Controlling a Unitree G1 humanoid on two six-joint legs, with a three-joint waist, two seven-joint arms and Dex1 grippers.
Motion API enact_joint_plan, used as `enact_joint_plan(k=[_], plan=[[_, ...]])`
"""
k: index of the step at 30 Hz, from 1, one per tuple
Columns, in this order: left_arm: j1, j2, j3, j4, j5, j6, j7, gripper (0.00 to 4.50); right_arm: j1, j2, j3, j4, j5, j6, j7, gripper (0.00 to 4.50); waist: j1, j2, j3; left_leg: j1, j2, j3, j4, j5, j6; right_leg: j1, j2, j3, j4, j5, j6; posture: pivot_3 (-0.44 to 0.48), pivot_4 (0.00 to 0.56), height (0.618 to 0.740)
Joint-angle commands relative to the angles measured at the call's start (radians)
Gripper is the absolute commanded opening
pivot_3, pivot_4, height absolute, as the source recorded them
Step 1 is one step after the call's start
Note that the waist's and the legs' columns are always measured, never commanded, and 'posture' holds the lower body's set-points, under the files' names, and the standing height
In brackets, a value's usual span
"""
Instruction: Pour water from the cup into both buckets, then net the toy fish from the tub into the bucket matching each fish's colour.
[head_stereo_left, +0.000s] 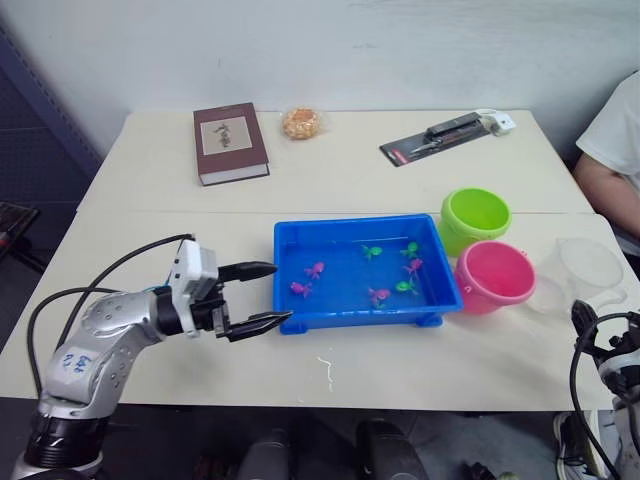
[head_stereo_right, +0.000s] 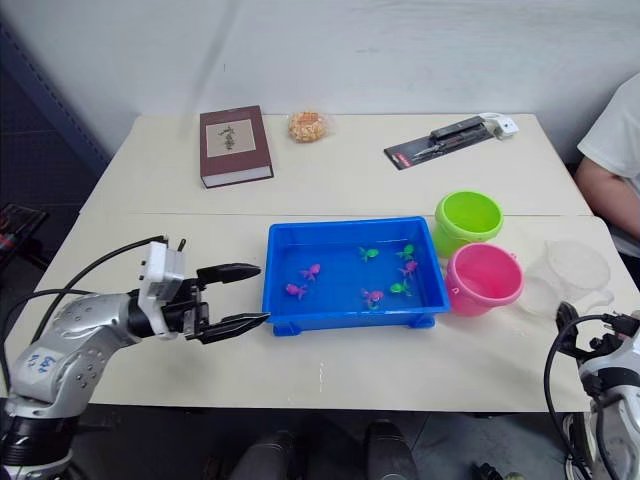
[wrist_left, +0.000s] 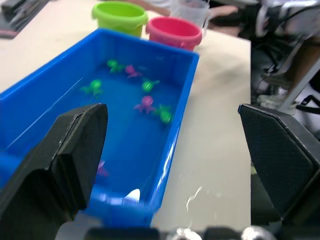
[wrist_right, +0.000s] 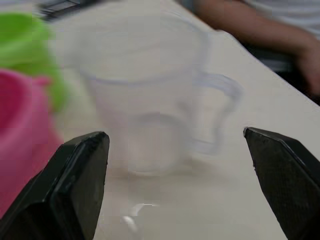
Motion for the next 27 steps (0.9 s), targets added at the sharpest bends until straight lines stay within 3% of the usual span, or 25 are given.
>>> enact_joint_plan(k=[1,5,8,11,14,20,23,27], plan=[[0.071,0.026,0.081,-0.039,0.0,-0.031,-0.003,4.5,0.114,-0.099,0.001,-0.114,0.058,-0.055,0.278,4.49,0.001,0.0,0.0,0.0,0.0,0.0,0.0,-0.002,0.003,0.001,0.0,0.0,-0.004,0.0,0.0,0.0,0.15,0.738],[0.179,0.018,0.199,0.001,0.073,-0.164,0.019,4.5,0.206,-0.17,0.051,-0.14,0.005,-0.272,0.582,4.49,0.003,-0.003,0.0,0.001,0.0,-0.001,-0.005,-0.002,0.004,0.001,-0.001,0.0,-0.008,0.0,0.0,0.0,0.15,0.738],[0.218,0.007,0.256,0.048,0.124,-0.256,0.039,4.5,0.219,-0.2,0.084,-0.12,-0.006,-0.36,0.712,4.49,0.003,-0.004,0.0,0.001,0.0,0.0,-0.005,-0.002,0.004,0.001,-0.001,-0.001,-0.008,0.0,0.0,0.0,0.15,0.738],[0.358,-0.025,0.415,0.137,0.202,-0.347,0.114,4.5,0.123,-0.204,0.165,-0.092,-0.005,-0.502,0.842,4.49,-0.01,-0.007,0.001,0.003,0.0,0.001,-0.007,-0.002,0.004,0.001,-0.002,-0.001,-0.008,0.0,0.0,0.0,0.15,0.738],[0.435,-0.058,0.486,0.205,0.24,-0.356,0.193,4.5,0.055,-0.182,0.242,-0.062,-0.011,-0.579,0.9,4.49,-0.006,-0.012,0.004,0.015,0.002,0.005,-0.012,-0.003,0.003,0.007,-0.001,0.003,-0.009,-0.001,-0.002,0.0,0.15,0.738],[0.555,-0.143,0.588,0.19,0.209,-0.301,0.31,4.5,-0.015,-0.169,0.319,-0.052,0.009,-0.601,0.919,4.49,0.018,-0.016,0.003,0.015,0.0,-0.001,-0.011,-0.004,0.001,0.011,-0.008,-0.003,-0.012,-0.001,-0.002,0.0,0.15,0.738],[0.618,-0.177,0.596,0.12,0.226,-0.148,0.436,4.5,-0.032,-0.222,0.372,-0.044,0.007,-0.587,0.998,4.49,0.025,-0.016,0.003,0.015,-0.001,-0.004,-0.011,-0.005,0.001,0.015,-0.01,-0.006,-0.015,-0.001,-0.002,0.0,0.15,0.738],[0.527,-0.14,0.569,0.039,0.175,0.043,0.53,4.5,-0.072,-0.235,0.382,-0.031,0.034,-0.563,0.994,4.49,0.031,-0.017,0.003,0.015,-0.001,-0.007,-0.011,-0.005,0.001,0.017,-0.011,-0.009,-0.017,-0.001,-0.003,0.0,0.15,0.738]])
